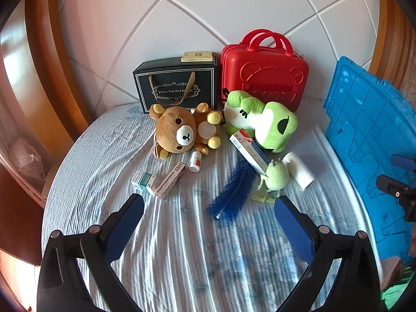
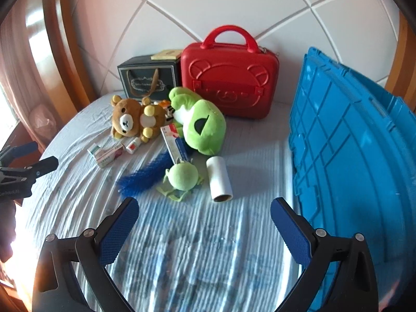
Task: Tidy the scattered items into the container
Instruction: 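Move left tool to pink-white medicine box while right tool approaches white paper roll, then close left gripper on the pink-white box while right gripper grasps the paper roll, then carry the box in the left tool and roll in the right tool over the blue bin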
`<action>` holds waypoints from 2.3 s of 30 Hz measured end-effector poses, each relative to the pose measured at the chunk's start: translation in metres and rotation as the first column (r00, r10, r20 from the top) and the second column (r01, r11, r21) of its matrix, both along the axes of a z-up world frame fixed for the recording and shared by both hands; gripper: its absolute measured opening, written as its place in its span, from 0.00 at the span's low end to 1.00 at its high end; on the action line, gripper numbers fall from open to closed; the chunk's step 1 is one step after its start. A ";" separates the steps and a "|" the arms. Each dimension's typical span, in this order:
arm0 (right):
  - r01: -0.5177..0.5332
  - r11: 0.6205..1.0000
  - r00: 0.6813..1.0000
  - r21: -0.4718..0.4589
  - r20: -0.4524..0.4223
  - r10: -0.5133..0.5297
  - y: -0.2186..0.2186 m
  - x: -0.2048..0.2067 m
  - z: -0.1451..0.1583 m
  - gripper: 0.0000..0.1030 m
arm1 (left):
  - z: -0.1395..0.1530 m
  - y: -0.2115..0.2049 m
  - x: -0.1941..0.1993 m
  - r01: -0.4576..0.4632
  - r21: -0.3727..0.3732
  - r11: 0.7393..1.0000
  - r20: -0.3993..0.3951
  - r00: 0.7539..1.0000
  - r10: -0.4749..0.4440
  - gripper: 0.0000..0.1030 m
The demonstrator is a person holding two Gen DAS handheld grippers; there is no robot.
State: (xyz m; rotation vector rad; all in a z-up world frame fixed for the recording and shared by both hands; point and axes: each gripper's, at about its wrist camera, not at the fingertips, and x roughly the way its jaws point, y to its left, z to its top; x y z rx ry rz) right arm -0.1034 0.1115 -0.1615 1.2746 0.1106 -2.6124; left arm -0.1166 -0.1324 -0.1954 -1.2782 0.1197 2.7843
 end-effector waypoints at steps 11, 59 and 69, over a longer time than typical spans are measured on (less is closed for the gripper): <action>0.043 0.998 0.995 0.054 0.093 -0.048 -0.016 -0.072 -0.100 1.00 | -0.107 -0.027 -0.091 0.063 -0.047 0.997 0.049 0.997 -0.060 0.85; 0.040 0.990 0.954 0.134 0.290 -0.077 -0.022 -0.106 -0.183 0.43 | -0.163 -0.049 -0.068 0.125 0.060 0.990 0.155 0.979 -0.133 0.18; 0.050 0.996 0.962 0.077 0.265 -0.069 -0.020 -0.042 -0.129 0.43 | -0.128 -0.034 -0.027 0.131 0.055 0.990 0.119 0.983 -0.137 0.18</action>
